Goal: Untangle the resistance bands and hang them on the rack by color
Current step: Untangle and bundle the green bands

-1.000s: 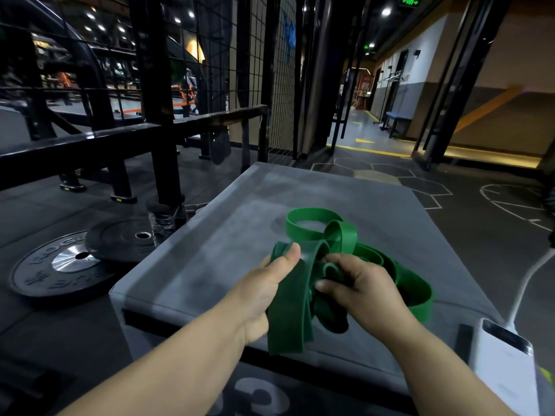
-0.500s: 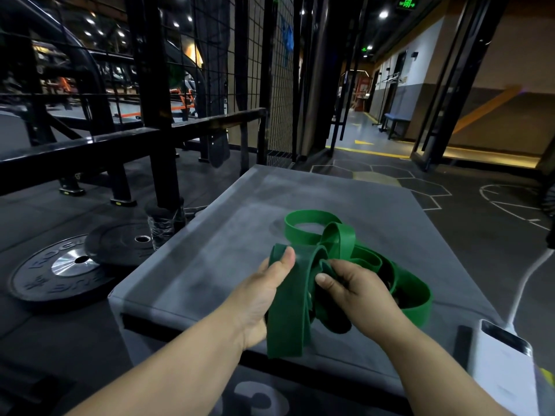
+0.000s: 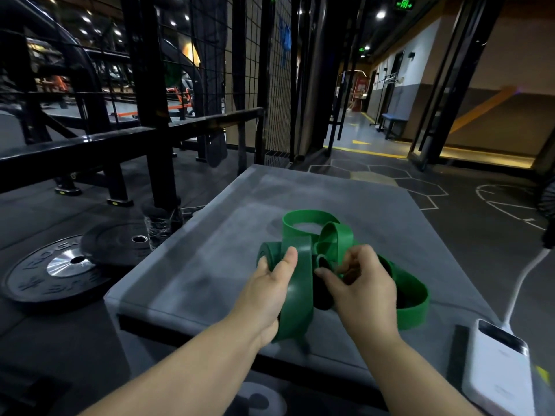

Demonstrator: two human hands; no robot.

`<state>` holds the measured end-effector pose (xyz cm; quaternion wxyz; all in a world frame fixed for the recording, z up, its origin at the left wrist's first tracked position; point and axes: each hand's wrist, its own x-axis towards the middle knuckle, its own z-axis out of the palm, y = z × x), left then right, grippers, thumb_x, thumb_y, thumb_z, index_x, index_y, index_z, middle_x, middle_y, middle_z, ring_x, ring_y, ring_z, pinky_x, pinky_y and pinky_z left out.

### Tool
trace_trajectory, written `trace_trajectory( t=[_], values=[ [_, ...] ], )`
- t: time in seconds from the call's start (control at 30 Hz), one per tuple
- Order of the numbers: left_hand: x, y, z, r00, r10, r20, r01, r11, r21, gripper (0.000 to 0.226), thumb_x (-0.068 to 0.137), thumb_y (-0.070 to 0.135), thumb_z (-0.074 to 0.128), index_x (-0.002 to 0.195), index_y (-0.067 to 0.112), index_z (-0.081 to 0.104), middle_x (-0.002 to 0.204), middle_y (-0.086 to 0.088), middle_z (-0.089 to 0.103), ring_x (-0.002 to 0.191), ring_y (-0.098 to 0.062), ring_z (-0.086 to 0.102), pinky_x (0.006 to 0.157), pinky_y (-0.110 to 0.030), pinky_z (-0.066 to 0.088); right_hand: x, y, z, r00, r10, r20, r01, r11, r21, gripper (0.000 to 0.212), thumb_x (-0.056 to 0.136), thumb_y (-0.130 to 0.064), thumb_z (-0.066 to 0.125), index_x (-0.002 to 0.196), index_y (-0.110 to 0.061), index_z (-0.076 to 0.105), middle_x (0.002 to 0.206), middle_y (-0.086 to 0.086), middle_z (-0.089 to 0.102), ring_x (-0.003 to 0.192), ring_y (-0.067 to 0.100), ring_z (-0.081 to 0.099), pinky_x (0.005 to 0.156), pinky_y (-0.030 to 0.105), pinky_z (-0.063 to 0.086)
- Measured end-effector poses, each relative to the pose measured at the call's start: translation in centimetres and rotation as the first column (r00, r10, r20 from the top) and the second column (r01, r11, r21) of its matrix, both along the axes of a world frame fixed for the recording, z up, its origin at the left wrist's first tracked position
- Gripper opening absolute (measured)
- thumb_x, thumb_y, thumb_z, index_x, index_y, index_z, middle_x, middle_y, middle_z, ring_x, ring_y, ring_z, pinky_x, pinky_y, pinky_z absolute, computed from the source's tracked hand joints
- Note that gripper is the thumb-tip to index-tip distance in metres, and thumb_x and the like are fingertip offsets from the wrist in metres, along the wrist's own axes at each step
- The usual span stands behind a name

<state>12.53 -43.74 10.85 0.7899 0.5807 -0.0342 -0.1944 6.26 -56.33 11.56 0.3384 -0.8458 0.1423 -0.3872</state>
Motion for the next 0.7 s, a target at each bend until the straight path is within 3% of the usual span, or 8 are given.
trace_trajectory(
  t=[0.1,0.2,0.27,0.33,0.43,0.5,0.6,0.7],
  values=[
    [0.4,-0.5,-0.9,0.999,0.045,0.018,-0.046,0.999,0.028,0.13,0.027,0.09,0.069,0.142,0.036,0.038,0.141,-0.005,0.052,0.125,-0.024,0.053,0.103,-0.047,0.045,0.2,0.2,-0.5,0.995,0.091,0.033,-0.088,0.993,-0.077,0.029,0.077,-0.023,0.08,0.079,-0.035,0.054,0.078,-0.014,0.059,0.079,-0.004,0.056,0.067,0.007,0.038],
    [0.8,-0.8,-1.6,0.998,0.052,0.021,-0.053,0.998,0.045,0.128,0.029,0.094,0.064,0.14,0.036,0.04,0.14,-0.001,0.053,0.125,-0.023,0.054,0.103,-0.045,0.045,0.3,0.4,-0.8,0.944,0.322,-0.071,-0.31,0.941,0.136,0.014,0.09,-0.038,0.061,0.103,-0.041,0.056,0.104,-0.021,0.061,0.101,-0.006,0.057,0.092,0.025,0.047],
    [1.1,-1.0,-2.1,0.998,0.049,0.029,-0.051,0.995,0.084,0.125,0.033,0.097,0.059,0.141,0.036,0.038,0.141,0.001,0.053,0.127,-0.021,0.052,0.106,-0.044,0.042,0.3,0.3,-0.7,0.873,0.487,-0.023,-0.442,0.81,0.386,0.029,0.086,-0.051,0.053,0.11,-0.038,0.061,0.116,-0.016,0.063,0.115,-0.002,0.055,0.106,0.033,0.042],
    [1.0,-0.7,-1.8,1.0,0.012,-0.005,-0.011,0.998,0.065,0.122,0.041,0.097,0.056,0.142,0.03,0.039,0.139,-0.001,0.054,0.125,-0.022,0.054,0.106,-0.045,0.042,0.2,-0.1,-0.5,0.812,0.584,-0.005,-0.521,0.727,0.447,0.045,0.077,-0.059,0.057,0.115,-0.036,0.063,0.122,-0.008,0.063,0.118,0.005,0.056,0.107,0.037,0.042],
    [-0.5,0.2,0.6,0.989,-0.128,-0.075,0.126,0.992,-0.034,0.077,0.078,0.067,0.055,0.131,0.011,0.054,0.125,-0.012,0.064,0.113,-0.029,0.063,0.1,-0.048,0.048,-0.1,-0.4,0.2,0.786,0.588,-0.193,-0.528,0.8,0.285,0.055,0.062,-0.053,0.075,0.113,-0.046,0.054,0.122,-0.01,0.058,0.11,-0.008,0.054,0.092,0.012,0.043],
    [-0.9,0.5,1.1,0.957,-0.278,-0.082,0.27,0.959,-0.089,0.043,0.098,0.039,0.041,0.123,0.01,0.061,0.118,-0.015,0.068,0.11,-0.031,0.064,0.096,-0.045,0.05,0.0,-0.8,0.4,0.804,0.537,-0.257,-0.494,0.843,0.214,0.071,0.056,-0.05,0.083,0.118,-0.047,0.05,0.124,-0.012,0.055,0.111,-0.01,0.051,0.092,0.01,0.042],
    [-1.1,1.1,1.5,0.887,-0.46,-0.036,0.451,0.88,-0.149,0.041,0.101,0.022,0.028,0.126,0.009,0.057,0.124,-0.013,0.065,0.114,-0.025,0.062,0.093,-0.036,0.051,0.2,-1.0,0.6,0.812,0.51,-0.286,-0.473,0.86,0.19,0.091,0.046,-0.059,0.085,0.127,-0.035,0.051,0.123,-0.01,0.057,0.114,0.0,0.054,0.099,0.027,0.045],
    [-1.3,1.5,1.4,0.847,-0.531,-0.006,0.526,0.842,-0.121,0.038,0.097,0.01,0.035,0.128,-0.005,0.051,0.128,-0.019,0.059,0.109,-0.023,0.06,0.094,-0.032,0.052,0.2,-1.0,1.0,0.857,0.426,-0.289,-0.4,0.904,0.147,0.086,0.041,-0.052,0.091,0.114,-0.032,0.052,0.11,-0.012,0.06,0.102,-0.003,0.057,0.09,0.015,0.044]
  ],
)
